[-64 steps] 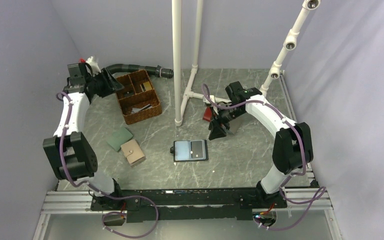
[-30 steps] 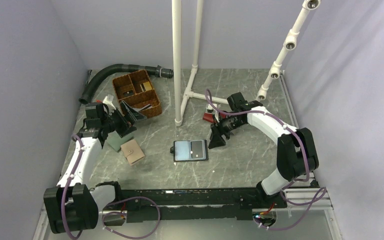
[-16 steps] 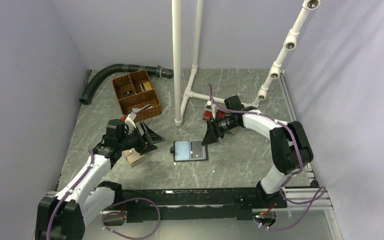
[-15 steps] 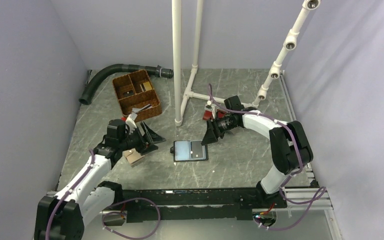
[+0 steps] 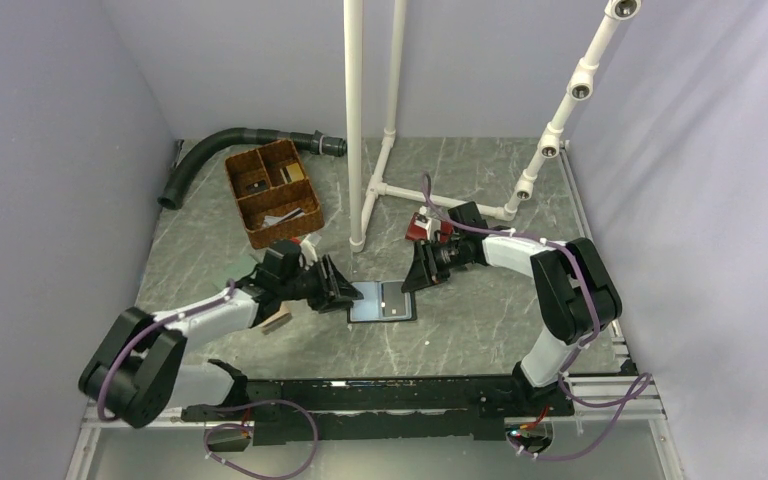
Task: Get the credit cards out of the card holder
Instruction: Remove the credit card from the card holder.
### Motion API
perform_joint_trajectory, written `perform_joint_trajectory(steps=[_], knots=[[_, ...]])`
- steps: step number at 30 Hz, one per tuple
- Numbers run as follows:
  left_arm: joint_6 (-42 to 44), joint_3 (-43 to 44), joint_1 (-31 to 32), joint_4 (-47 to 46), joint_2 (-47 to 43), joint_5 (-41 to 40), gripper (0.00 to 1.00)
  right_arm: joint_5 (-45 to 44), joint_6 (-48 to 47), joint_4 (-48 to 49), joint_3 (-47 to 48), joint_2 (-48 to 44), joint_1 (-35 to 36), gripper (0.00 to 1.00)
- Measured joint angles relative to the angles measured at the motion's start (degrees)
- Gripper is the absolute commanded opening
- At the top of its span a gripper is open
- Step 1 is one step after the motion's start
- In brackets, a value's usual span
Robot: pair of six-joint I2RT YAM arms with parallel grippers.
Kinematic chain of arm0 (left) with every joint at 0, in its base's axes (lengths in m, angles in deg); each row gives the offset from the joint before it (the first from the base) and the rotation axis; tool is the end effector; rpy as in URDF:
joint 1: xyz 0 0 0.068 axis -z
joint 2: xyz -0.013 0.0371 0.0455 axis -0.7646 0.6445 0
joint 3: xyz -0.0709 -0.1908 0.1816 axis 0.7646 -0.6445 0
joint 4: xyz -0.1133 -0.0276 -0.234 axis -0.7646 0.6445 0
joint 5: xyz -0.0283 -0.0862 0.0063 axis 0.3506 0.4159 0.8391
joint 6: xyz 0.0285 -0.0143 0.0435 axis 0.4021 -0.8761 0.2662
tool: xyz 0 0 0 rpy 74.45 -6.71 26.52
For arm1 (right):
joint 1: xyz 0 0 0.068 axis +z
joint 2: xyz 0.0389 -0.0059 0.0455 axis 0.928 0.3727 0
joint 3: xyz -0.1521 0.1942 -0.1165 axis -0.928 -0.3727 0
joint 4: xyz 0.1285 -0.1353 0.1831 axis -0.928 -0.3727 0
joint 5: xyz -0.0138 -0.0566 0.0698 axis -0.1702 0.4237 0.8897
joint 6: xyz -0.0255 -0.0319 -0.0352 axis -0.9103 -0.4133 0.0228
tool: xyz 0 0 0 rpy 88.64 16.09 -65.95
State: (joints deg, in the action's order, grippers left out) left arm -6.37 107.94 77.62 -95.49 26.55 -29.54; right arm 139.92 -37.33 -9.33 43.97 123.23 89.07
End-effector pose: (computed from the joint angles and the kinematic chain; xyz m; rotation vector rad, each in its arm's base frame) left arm 0.1963 -0.1240 0.1719 -0.3475 2.4680 -1.3657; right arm 0.2796 0.1375 0.1553 -0.5799 2.5200 1.3996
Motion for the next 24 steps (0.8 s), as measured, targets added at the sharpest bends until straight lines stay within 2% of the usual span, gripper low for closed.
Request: perform_joint_trajectory(steps=[10, 24], knots=[[0.72, 7.8, 5.84, -4.94, 13.94, -1.05, 0.43, -0.22, 4.13, 2.03, -2.03, 0.0, 0.07, 0.32], [0.11, 8.48, 8.09, -7.93, 20.76, -2.01, 0.43, -1.4, 4.76, 2.16, -2.03, 0.87, 0.31, 0.31]])
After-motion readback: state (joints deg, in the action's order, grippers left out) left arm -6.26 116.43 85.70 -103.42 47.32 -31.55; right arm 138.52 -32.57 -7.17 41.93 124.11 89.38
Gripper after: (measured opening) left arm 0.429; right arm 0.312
